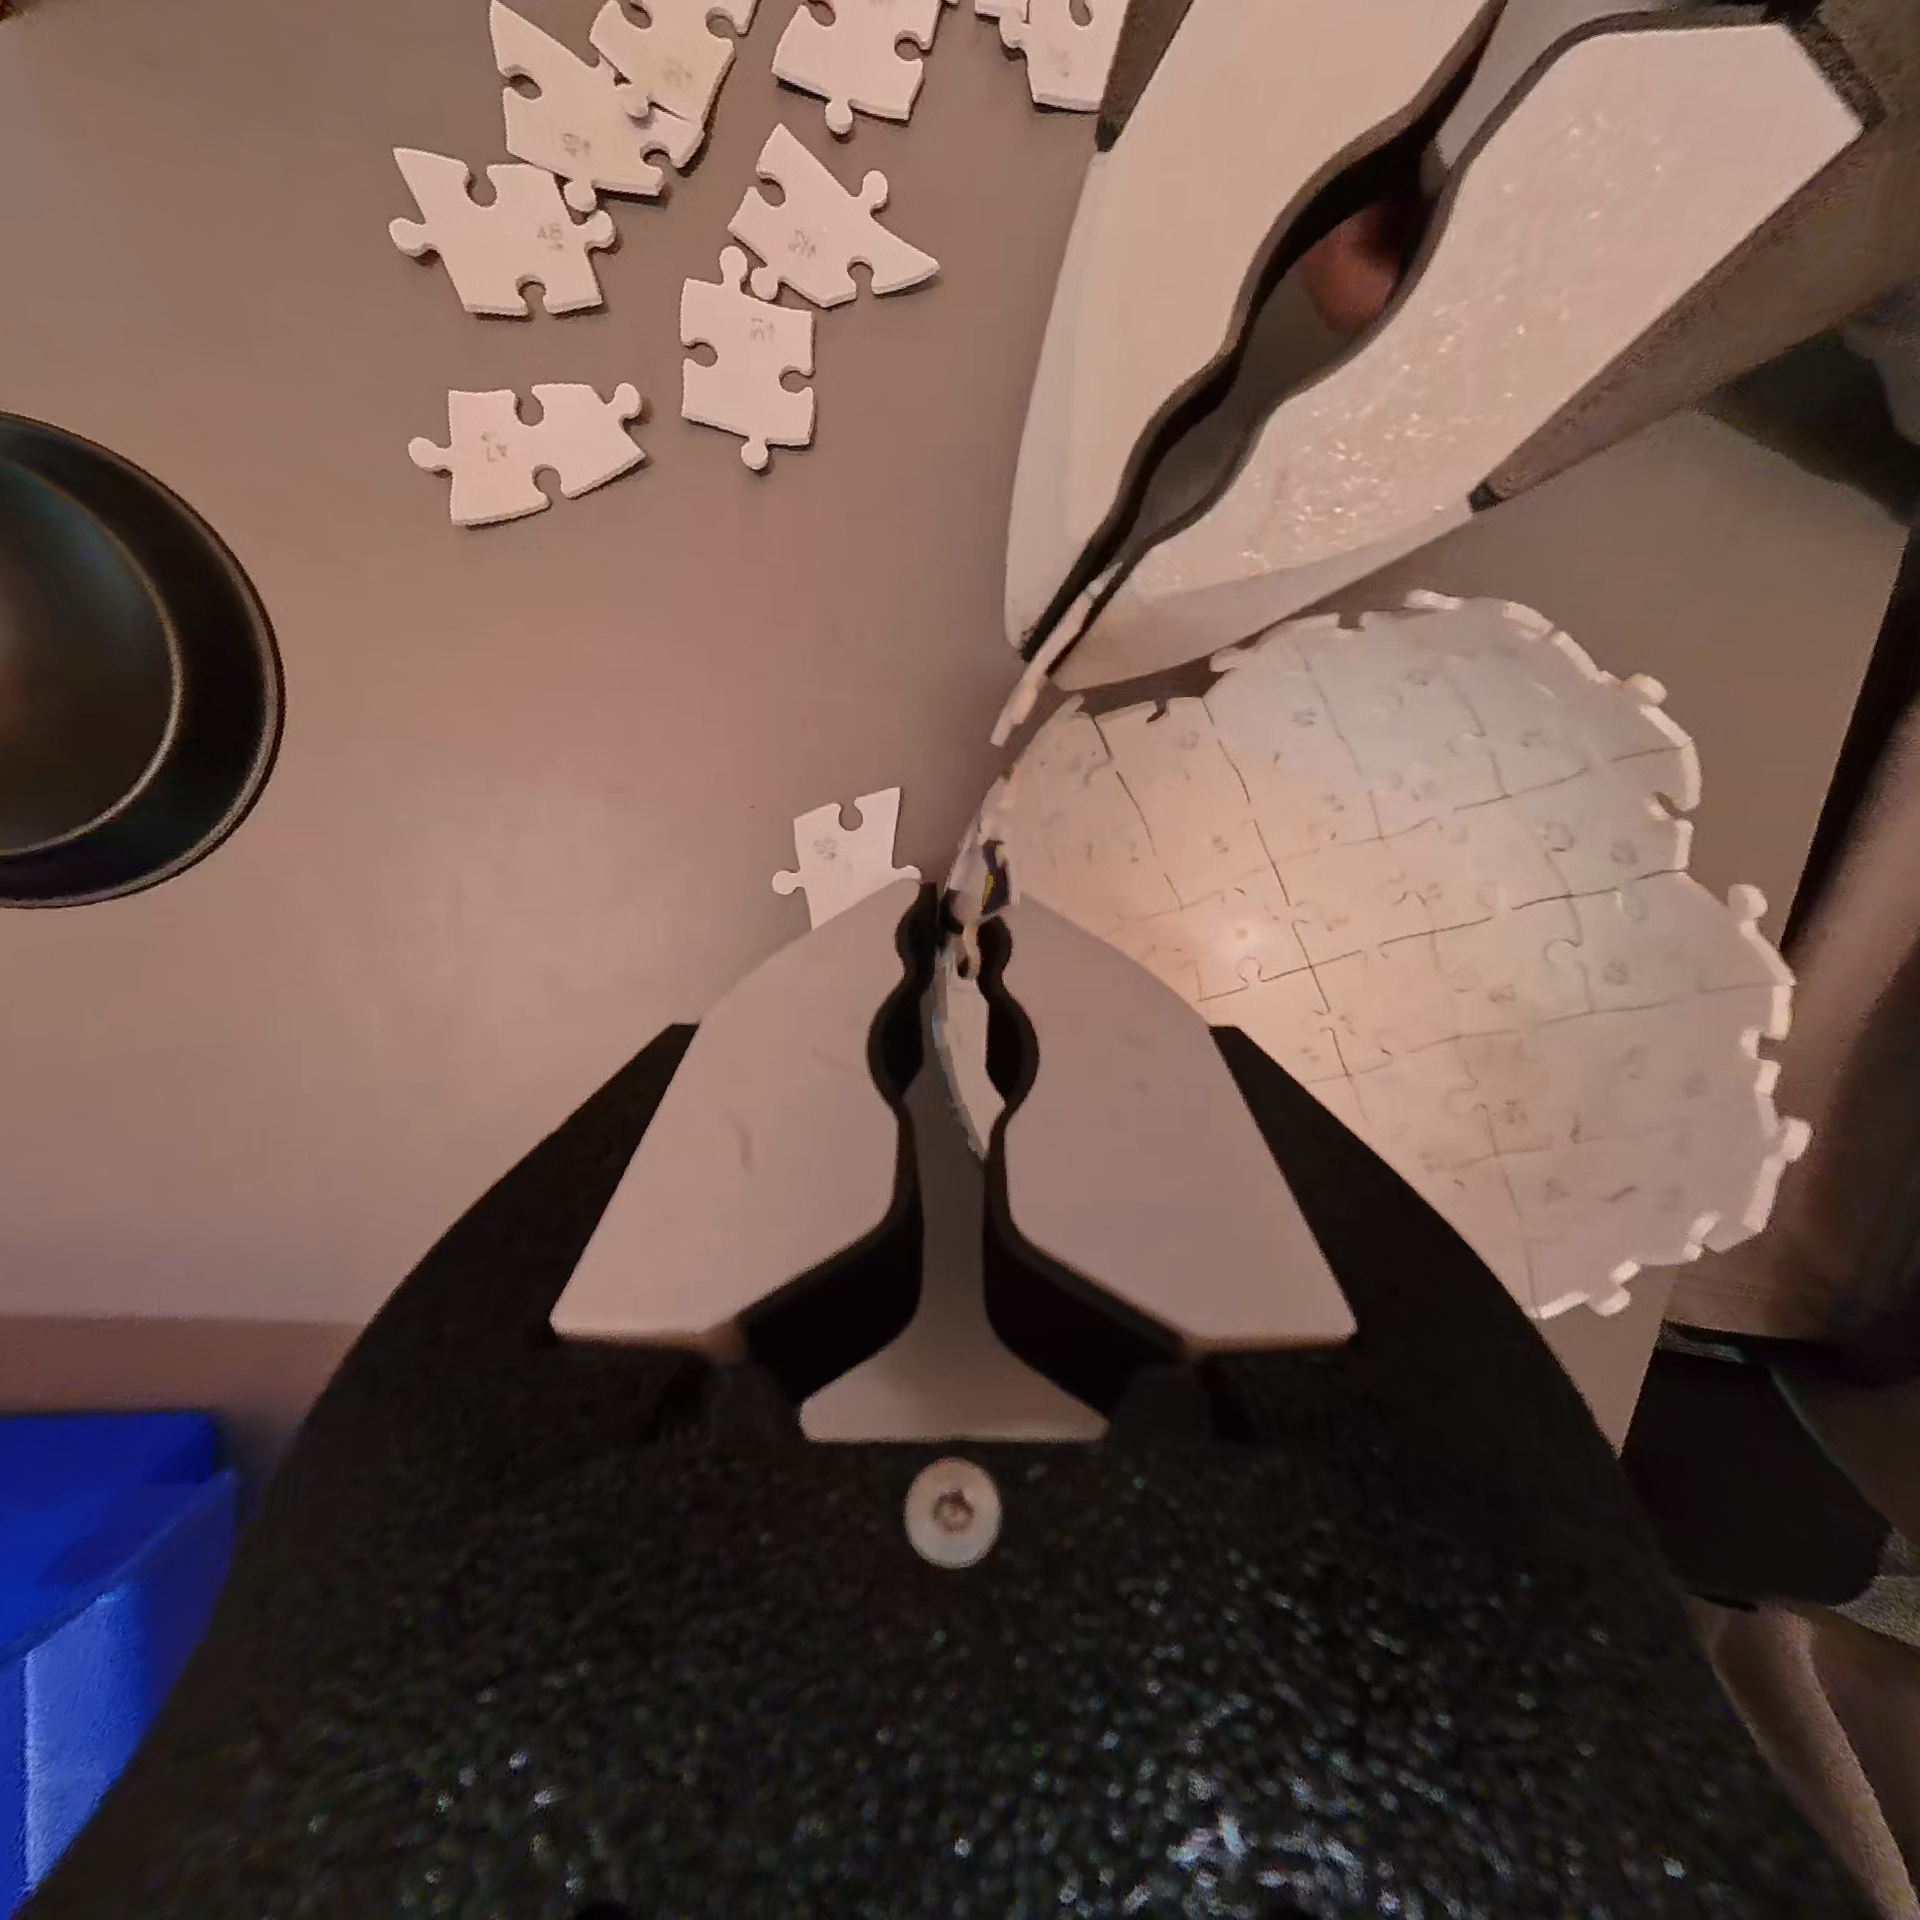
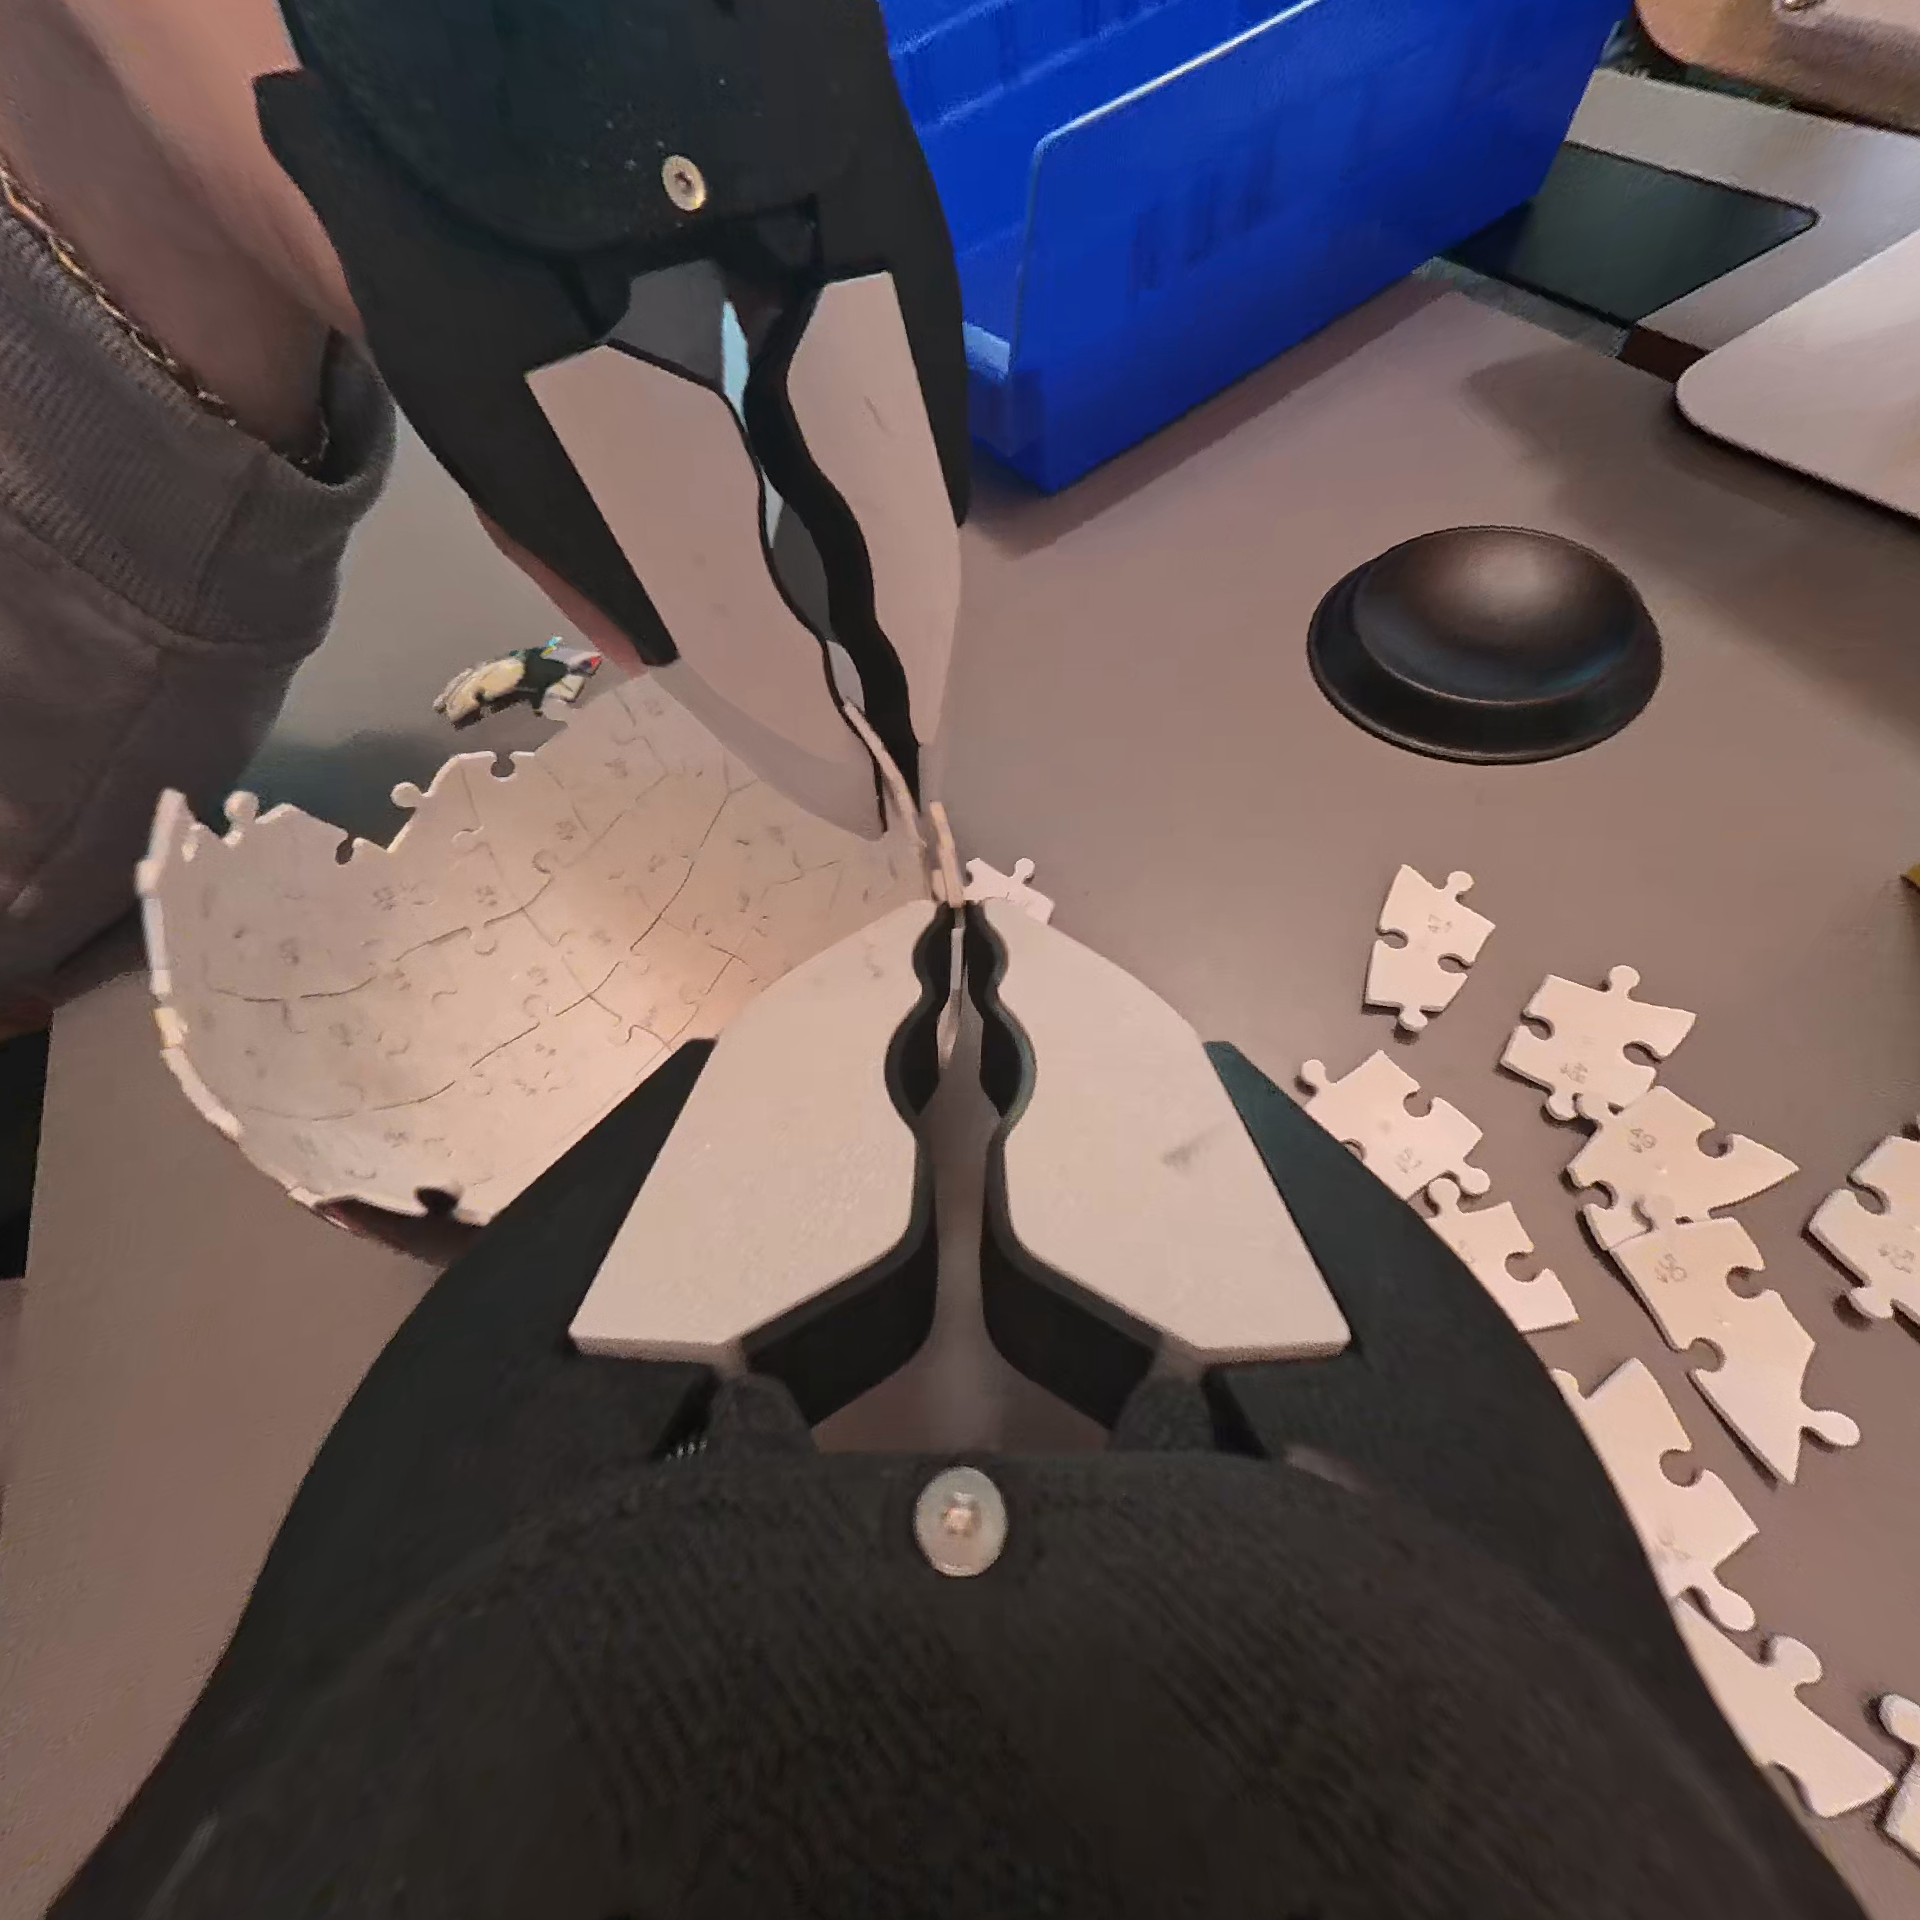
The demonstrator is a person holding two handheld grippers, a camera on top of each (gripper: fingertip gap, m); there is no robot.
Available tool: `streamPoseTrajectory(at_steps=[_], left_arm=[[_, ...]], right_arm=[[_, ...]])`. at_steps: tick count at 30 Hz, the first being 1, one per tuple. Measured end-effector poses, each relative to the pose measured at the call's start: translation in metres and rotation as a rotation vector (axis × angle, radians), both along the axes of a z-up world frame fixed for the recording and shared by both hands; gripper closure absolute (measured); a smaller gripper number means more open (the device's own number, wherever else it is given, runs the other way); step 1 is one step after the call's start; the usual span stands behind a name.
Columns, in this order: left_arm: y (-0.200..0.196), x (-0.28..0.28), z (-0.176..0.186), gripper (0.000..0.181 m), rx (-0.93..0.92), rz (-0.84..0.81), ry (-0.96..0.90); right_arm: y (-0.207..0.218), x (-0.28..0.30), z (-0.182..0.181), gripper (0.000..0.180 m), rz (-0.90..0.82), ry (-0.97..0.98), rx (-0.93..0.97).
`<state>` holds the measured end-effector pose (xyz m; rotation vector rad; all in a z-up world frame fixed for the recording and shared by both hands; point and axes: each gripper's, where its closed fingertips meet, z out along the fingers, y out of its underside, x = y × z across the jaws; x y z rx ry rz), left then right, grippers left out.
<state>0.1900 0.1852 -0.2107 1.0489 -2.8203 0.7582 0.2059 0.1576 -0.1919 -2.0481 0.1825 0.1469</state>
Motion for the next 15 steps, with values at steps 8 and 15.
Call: streamPoseTrajectory(at_steps=[8,15], left_arm=[[-0.0009,-0.0002,-0.001,0.175,0.002,0.0,0.003],[0.0006,0.0009,-0.0014,0.175,-0.004,0.014,0.009]], right_arm=[[-0.0029,-0.0063,-0.0045,0.178,0.028,0.129,0.11],[0.001,-0.0046,-0.0012,0.178,-0.011,0.243,0.207]])
